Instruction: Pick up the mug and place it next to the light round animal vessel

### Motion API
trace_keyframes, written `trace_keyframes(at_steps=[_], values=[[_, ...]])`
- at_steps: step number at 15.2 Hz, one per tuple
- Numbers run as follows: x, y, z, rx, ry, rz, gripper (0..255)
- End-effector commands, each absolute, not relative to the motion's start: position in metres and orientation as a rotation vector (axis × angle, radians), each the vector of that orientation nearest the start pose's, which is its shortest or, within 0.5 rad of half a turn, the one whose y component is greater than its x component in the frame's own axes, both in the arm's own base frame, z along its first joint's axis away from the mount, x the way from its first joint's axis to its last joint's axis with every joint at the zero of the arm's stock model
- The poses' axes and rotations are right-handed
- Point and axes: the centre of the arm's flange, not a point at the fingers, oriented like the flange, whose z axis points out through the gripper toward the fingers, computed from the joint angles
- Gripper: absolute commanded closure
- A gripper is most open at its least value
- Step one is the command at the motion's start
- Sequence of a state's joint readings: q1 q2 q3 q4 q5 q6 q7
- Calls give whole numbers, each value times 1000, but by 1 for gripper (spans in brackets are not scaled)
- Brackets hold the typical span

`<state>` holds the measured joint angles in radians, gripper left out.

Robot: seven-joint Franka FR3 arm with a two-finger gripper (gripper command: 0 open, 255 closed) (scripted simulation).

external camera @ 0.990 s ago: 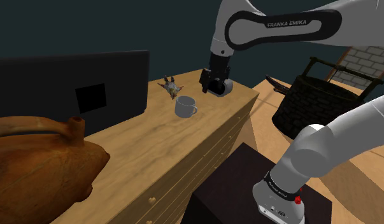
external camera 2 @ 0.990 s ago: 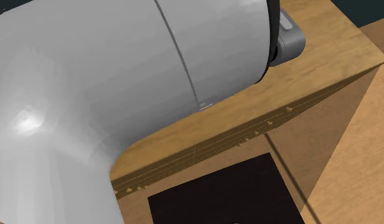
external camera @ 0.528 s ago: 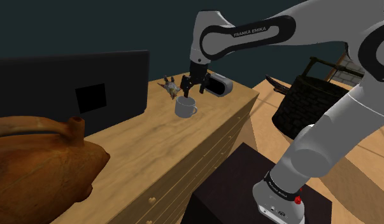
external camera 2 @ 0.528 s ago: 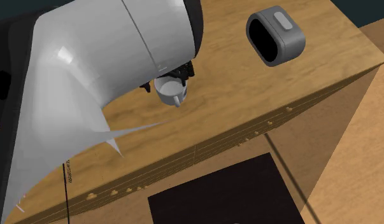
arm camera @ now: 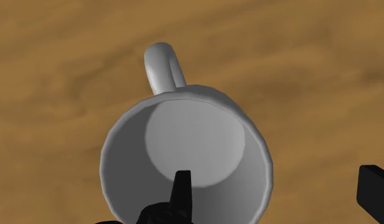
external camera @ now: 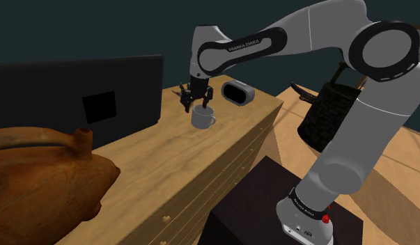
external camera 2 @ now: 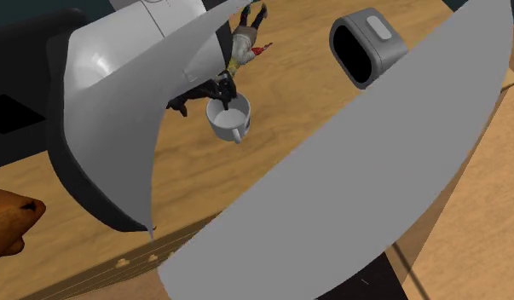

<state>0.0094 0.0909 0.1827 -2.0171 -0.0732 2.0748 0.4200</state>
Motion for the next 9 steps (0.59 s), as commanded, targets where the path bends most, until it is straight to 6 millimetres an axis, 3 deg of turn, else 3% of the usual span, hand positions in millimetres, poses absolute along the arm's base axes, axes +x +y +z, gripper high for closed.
trace_keyframes(at_steps=[1,5,9], values=[[558,103,395,-3180,307,24,0],[558,102,376,-3180,307,24,0],[558,102,376,-3180,307,24,0]])
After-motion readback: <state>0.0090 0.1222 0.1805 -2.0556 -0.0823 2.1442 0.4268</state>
